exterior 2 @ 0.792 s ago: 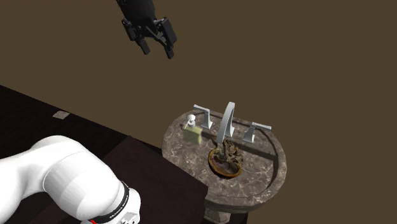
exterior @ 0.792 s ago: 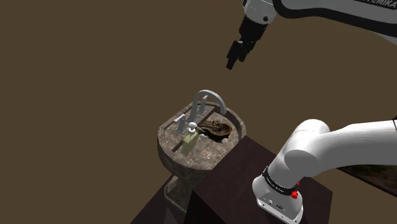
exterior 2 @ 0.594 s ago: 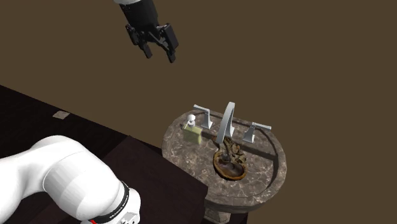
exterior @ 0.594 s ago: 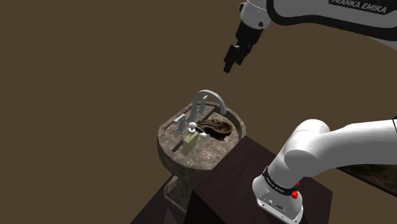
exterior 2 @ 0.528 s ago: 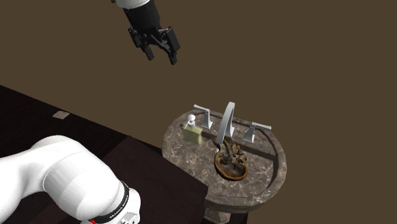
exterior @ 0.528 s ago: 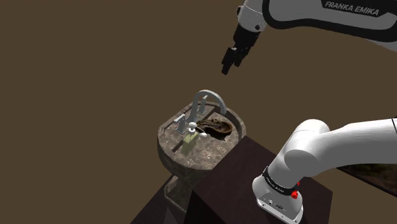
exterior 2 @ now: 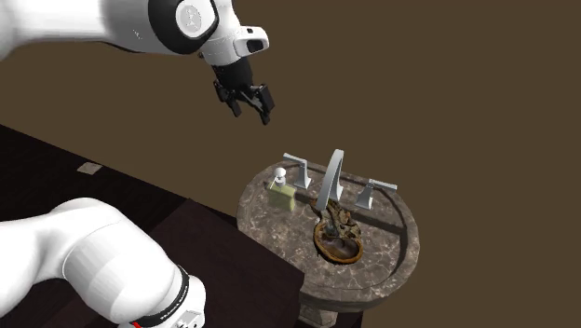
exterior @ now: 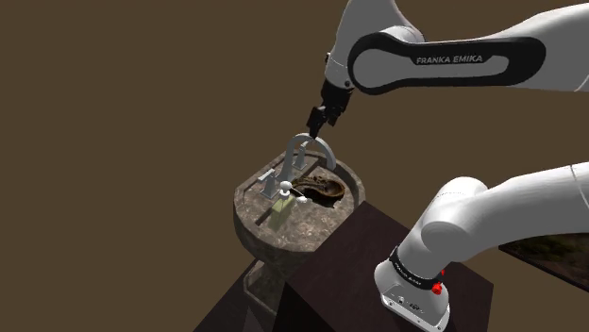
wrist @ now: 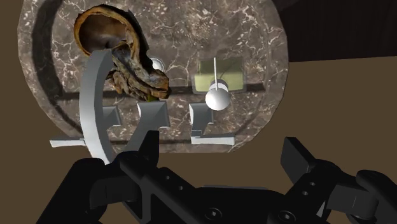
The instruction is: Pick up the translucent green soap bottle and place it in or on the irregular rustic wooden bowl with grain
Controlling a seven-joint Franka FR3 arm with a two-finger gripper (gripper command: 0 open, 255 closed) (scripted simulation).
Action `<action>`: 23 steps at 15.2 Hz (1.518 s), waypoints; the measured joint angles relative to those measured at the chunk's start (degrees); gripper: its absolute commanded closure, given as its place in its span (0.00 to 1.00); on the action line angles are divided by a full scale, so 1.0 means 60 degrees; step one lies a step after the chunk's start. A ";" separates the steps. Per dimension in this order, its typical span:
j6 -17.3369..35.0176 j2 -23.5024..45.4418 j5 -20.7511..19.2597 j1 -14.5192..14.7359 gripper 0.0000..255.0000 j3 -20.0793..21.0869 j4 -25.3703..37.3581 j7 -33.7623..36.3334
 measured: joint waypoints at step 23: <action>0.6405 0.7369 -0.2573 -0.0879 0.00 0.0519 -0.0157 0.3238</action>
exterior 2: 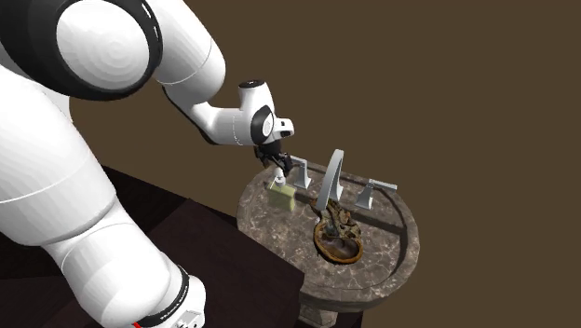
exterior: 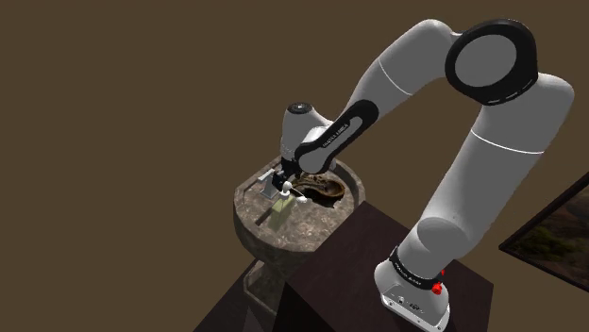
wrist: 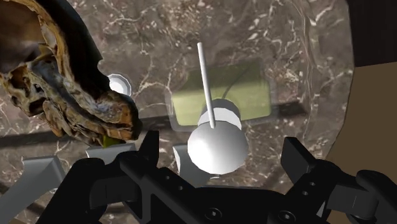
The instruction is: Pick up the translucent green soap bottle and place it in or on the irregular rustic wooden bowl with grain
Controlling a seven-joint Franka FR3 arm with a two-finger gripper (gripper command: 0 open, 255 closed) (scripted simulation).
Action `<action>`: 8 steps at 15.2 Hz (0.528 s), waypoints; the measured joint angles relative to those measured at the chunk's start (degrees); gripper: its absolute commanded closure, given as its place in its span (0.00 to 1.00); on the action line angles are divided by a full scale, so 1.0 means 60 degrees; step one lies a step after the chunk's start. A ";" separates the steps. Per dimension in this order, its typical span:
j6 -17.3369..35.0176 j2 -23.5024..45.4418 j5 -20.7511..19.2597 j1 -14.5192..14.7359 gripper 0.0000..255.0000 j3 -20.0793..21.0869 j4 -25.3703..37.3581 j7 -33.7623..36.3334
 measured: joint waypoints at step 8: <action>0.0872 0.1118 -0.0905 0.0095 0.00 -0.0388 0.0188 0.0670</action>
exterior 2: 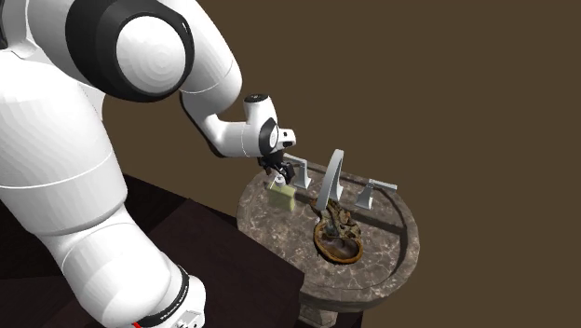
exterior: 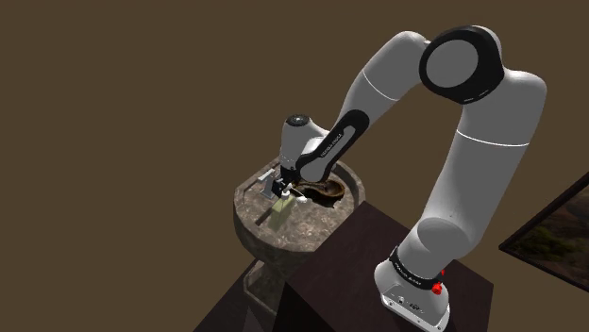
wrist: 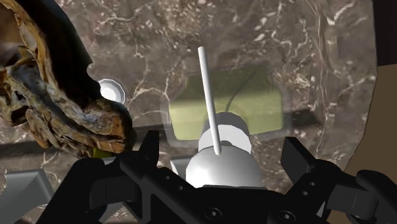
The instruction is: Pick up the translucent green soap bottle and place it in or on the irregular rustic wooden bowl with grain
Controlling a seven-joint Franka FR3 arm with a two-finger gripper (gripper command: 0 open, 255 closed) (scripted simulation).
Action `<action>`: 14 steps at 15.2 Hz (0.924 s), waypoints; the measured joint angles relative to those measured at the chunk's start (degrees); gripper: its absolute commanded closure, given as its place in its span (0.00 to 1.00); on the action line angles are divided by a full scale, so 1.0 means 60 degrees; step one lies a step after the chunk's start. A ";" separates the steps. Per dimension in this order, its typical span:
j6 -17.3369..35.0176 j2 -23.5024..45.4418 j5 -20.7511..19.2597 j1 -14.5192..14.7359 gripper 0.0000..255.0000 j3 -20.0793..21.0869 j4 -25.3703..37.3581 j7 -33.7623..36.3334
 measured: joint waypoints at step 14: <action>0.0044 0.0059 -0.0049 0.0017 1.00 -0.0025 0.0029 0.0043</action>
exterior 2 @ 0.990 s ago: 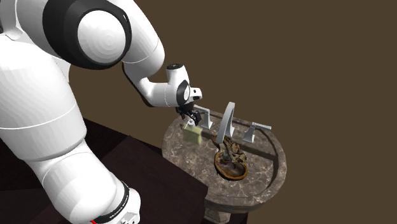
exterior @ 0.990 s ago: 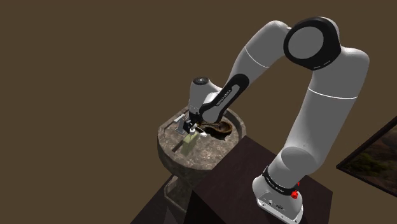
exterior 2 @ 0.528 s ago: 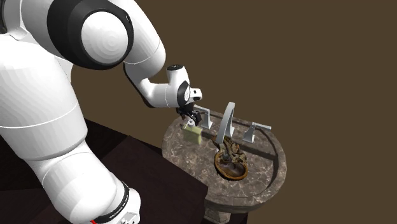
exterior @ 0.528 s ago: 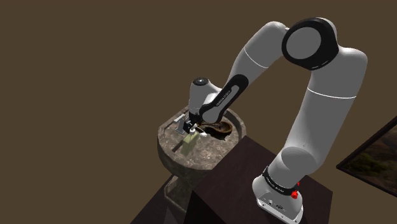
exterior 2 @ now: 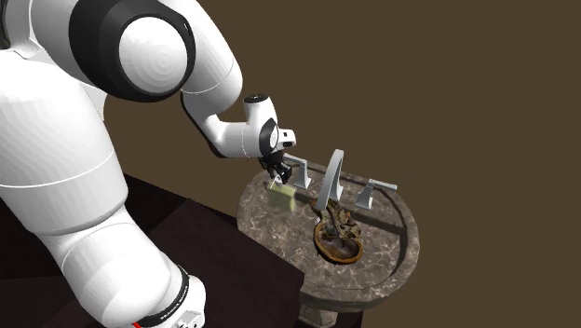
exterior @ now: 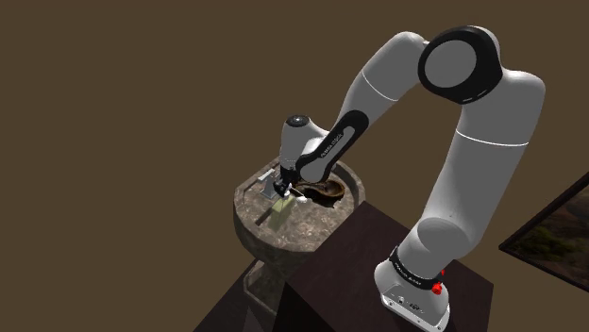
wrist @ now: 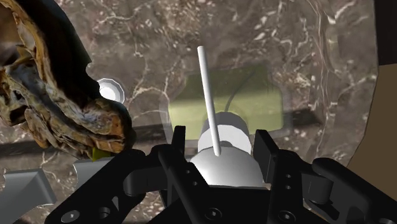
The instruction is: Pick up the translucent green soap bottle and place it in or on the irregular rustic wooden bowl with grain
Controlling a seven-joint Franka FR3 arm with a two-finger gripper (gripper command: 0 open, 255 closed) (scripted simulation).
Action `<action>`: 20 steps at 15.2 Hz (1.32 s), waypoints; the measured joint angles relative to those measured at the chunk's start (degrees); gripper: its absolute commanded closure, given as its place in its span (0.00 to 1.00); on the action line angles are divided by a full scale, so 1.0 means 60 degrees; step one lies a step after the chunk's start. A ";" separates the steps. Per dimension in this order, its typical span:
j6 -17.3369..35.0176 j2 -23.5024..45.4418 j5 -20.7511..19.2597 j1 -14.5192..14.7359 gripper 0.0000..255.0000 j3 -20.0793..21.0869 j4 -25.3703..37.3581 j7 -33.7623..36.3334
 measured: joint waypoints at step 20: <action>-0.2036 -0.2212 0.1828 -0.0233 1.00 0.0575 -0.0053 -0.1572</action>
